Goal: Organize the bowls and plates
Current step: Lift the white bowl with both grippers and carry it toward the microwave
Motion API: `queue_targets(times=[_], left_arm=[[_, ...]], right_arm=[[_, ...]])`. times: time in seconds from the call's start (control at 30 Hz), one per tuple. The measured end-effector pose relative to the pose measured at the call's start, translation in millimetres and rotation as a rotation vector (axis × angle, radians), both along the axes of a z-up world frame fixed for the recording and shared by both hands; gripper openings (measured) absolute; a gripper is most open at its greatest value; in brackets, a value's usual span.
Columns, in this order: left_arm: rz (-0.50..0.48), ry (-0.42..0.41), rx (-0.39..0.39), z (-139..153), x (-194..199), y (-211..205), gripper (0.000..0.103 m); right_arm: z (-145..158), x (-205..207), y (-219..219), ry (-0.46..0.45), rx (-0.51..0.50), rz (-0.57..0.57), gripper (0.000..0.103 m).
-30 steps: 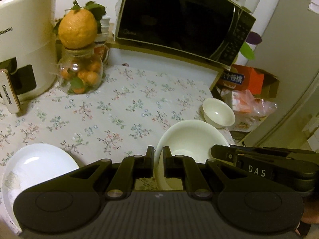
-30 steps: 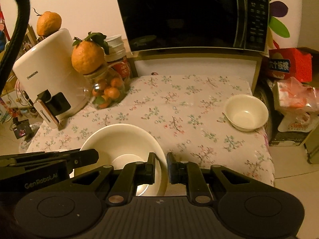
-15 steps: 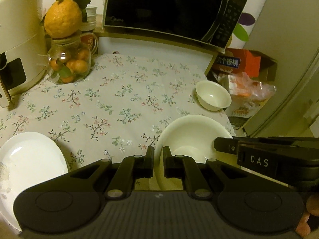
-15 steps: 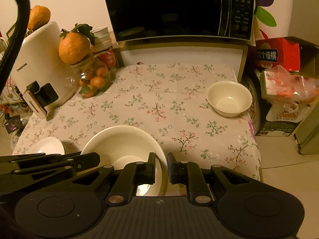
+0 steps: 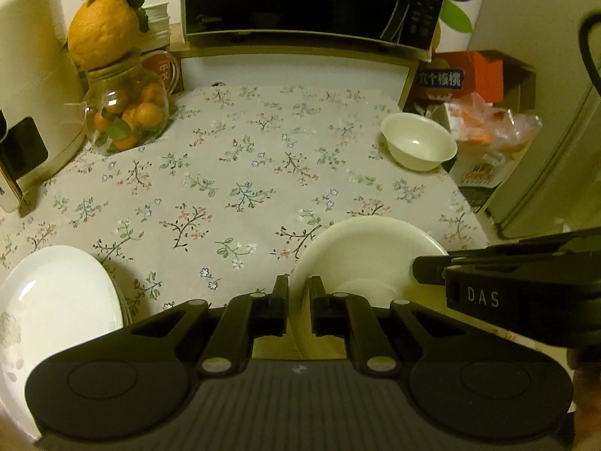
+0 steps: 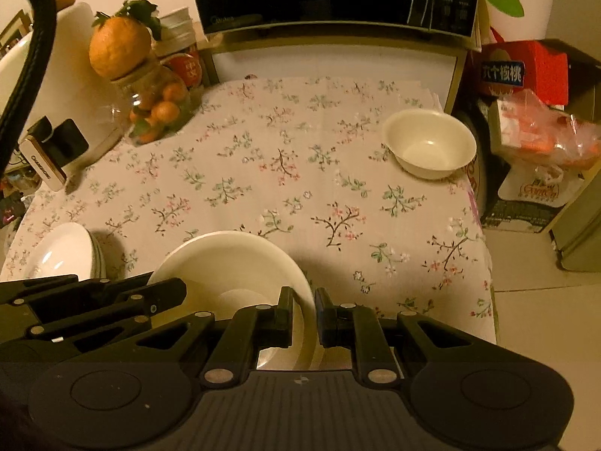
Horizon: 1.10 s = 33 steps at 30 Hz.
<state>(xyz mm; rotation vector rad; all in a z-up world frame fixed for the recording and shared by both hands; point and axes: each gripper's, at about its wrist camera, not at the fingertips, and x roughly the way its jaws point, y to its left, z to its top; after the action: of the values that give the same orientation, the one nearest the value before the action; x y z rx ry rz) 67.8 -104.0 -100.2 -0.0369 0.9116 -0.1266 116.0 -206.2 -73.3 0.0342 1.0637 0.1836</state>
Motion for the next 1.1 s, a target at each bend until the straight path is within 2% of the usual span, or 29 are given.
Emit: queue_targets(times=[0.57,0.9,1.0,1.1], left_arm=[[-0.027,-0.007,0.096,-15.5,5.8,-10.3,0.014],[-0.048,0.007,0.097,-22.3,7.1,-12.4,0.016],[-0.049,0.005,0.096,-22.2,8.3,-11.9,0.021],[-0.046,0.003,0.087,-21.0,10.2,-9.4,0.022]], right_arm=[[-15.4,5.9,0.9,0.051,-0.019,0.000,0.013],[-17.0,7.5,0.0,0.058,-0.018,-0.001,0.017],[-18.8,8.1,-2.8,0.069,-0.023,-0.011,0.021],[-20.5,8.5,-7.6,0.072,-0.024,-0.023,0.021]])
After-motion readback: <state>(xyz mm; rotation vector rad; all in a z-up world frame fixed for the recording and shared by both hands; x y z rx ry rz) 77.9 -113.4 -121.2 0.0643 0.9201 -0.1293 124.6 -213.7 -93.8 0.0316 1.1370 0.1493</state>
